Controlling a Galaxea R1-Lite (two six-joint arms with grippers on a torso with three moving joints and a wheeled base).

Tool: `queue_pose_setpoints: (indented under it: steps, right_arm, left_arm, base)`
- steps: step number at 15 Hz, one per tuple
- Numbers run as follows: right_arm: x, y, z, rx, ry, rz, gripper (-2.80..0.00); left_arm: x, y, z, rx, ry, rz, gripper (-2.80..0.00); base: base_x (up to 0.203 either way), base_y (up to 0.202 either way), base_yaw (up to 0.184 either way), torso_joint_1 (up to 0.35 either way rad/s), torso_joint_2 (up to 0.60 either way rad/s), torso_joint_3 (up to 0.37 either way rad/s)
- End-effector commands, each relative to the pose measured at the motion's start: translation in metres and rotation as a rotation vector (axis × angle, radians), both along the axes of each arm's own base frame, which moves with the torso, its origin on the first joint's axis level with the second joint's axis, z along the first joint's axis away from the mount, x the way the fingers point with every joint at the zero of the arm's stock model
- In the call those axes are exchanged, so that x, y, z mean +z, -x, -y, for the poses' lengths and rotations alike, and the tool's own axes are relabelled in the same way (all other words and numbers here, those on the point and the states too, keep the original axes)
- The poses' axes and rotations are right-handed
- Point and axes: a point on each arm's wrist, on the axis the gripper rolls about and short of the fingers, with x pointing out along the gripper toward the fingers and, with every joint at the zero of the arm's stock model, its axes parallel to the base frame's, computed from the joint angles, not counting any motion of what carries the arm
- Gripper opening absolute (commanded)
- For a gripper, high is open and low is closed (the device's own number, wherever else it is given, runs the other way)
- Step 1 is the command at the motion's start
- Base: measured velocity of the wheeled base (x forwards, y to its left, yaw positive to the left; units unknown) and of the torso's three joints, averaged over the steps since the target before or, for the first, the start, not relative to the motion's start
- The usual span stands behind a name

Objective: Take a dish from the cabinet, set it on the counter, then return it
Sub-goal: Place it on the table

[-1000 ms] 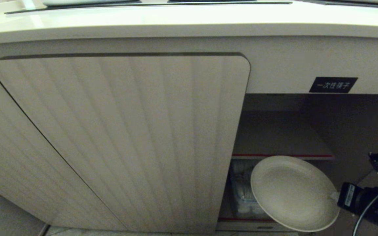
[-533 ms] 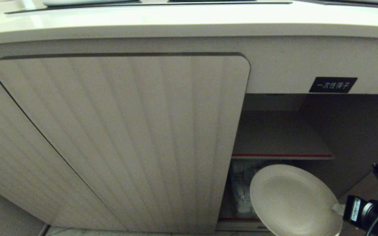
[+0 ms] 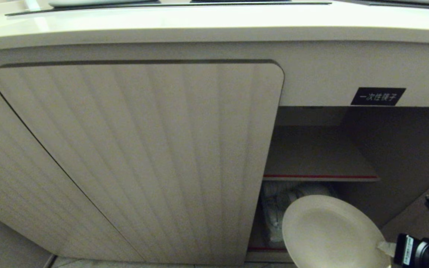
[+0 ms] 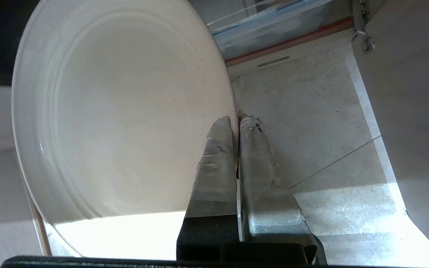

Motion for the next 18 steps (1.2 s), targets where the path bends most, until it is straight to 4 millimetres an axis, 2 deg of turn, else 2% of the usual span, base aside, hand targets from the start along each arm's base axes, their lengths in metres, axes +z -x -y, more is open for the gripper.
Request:
queue_pose_setpoints:
  steps: [1, 9, 18]
  right_arm:
    - [0.000, 0.004, 0.000, 0.007, -0.004, 0.008, -2.80]
    - [-0.005, 0.024, 0.001, 0.060, 0.019, 0.011, -2.80]
    - [-0.014, 0.030, 0.002, 0.090, 0.051, -0.014, -2.80]
  left_arm:
    - [0.000, 0.000, 0.000, 0.000, 0.000, 0.000, -2.80]
    - [0.000, 0.000, 0.000, 0.000, 0.000, 0.000, -2.80]
    - [0.000, 0.000, 0.000, 0.000, 0.000, 0.000, -2.80]
  base:
    - [0.000, 0.000, 0.000, 0.000, 0.00, 0.000]
    - [0.000, 0.000, 0.000, 0.000, 0.00, 0.000]
    - [0.000, 0.000, 0.000, 0.000, 0.00, 0.000]
